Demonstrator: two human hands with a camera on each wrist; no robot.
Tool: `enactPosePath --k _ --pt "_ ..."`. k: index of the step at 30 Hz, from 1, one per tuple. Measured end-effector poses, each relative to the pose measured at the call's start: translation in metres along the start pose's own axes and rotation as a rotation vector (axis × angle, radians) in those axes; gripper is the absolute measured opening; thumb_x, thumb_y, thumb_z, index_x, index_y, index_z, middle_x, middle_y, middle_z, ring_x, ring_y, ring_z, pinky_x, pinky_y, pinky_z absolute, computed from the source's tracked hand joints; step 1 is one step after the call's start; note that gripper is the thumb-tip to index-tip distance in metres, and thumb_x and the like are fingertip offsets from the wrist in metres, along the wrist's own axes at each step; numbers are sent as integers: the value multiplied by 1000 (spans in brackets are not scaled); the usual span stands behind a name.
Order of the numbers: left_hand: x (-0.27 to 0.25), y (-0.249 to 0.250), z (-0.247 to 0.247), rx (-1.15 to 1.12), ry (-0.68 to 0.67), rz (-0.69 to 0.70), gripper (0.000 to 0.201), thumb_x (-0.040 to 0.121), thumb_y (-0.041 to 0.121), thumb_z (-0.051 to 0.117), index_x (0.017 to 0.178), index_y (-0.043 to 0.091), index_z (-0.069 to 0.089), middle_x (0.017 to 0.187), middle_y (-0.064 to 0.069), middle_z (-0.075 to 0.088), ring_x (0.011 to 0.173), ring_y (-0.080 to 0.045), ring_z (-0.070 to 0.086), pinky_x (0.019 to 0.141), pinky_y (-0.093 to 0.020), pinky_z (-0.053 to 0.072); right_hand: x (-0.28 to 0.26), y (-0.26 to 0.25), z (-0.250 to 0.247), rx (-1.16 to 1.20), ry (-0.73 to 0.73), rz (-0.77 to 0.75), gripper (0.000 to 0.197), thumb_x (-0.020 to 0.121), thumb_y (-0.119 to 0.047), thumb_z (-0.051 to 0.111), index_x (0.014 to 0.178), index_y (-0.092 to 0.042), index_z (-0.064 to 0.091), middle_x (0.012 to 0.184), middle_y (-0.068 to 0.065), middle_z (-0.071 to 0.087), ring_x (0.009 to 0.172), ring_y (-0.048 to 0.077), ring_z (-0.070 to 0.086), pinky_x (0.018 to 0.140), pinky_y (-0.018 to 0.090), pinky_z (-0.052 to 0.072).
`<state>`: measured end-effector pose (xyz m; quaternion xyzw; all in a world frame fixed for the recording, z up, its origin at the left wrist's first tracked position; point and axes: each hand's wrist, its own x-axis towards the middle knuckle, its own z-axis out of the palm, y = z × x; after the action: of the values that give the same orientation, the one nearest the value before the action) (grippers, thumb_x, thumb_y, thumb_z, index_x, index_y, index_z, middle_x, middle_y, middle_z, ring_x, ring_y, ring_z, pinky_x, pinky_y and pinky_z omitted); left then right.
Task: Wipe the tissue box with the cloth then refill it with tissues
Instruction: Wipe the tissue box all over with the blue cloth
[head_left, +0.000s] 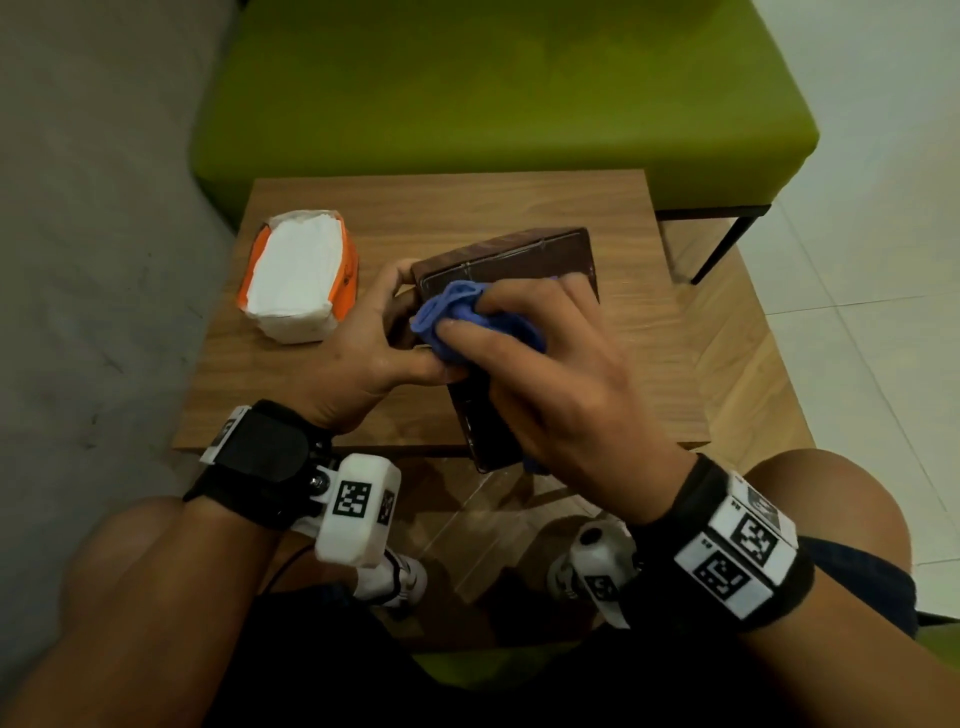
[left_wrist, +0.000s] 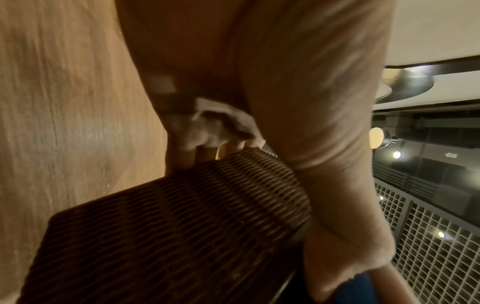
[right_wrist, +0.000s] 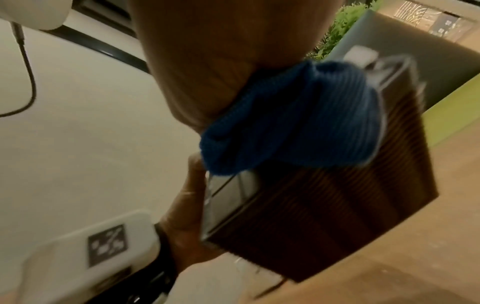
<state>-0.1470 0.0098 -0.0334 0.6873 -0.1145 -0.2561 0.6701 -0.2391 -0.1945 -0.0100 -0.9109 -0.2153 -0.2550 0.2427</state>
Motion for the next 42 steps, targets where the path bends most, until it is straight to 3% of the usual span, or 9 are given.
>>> enactPosePath --k 3,6,12,17,22,27,31,37,42 --pt "0 -7 0 -32 6 -25 92 63 24 87 147 18 49 142 -11 69 133 -30 67 109 -51 58 2 18 -4 -34 51 93 28 100 -4 59 122 -3 76 120 23 65 104 35 58 91 30 44" --pt "4 -11 4 -58 13 -30 88 64 26 85 145 22 52 138 -11 71 131 -31 68 106 -47 60 10 15 -1 -49 148 203 31 93 3 63 122 -2 76 117 22 65 105 35 58 92 28 41" --pt "0 -14 -1 -50 8 -17 94 65 24 86 151 12 50 142 -12 69 135 -30 66 106 -48 58 -7 8 -2 -21 -59 40 32 104 -14 54 128 -7 74 127 21 64 107 31 57 88 40 50" --pt "4 -15 8 -82 14 -31 83 60 28 85 138 25 58 127 1 78 124 -23 73 94 -35 63 11 14 -7 -62 190 264 35 94 5 64 126 -3 74 119 20 64 106 33 57 90 32 42" --pt "5 -12 1 -81 17 -9 90 67 26 83 151 14 50 146 -14 66 136 -34 64 110 -53 55 -3 1 -4 -49 -66 35 34 107 -13 49 130 -5 72 126 21 64 105 31 57 87 40 49" --pt "4 -18 7 -95 18 -35 87 65 31 84 147 23 55 140 -11 71 134 -35 66 107 -53 58 13 19 -10 -58 168 250 31 92 5 62 120 -1 75 115 20 64 102 34 56 86 34 43" --pt "7 -13 5 -85 2 -16 90 71 26 82 155 16 50 146 -17 66 139 -37 62 111 -55 53 8 1 -3 -16 -13 81 30 100 -8 56 124 -3 73 120 21 63 102 33 57 84 42 50" --pt "8 -11 7 -79 15 -2 78 69 29 80 144 25 57 139 -7 72 134 -32 67 102 -44 61 10 32 -12 -16 296 364 32 95 0 60 122 -8 76 115 15 60 103 29 60 83 42 51" --pt "15 3 12 -149 32 -50 73 76 35 75 145 18 59 135 -10 73 122 -29 73 89 -39 64 11 33 -14 106 302 410 34 98 -5 59 128 -11 74 123 13 59 110 26 61 91 39 53"
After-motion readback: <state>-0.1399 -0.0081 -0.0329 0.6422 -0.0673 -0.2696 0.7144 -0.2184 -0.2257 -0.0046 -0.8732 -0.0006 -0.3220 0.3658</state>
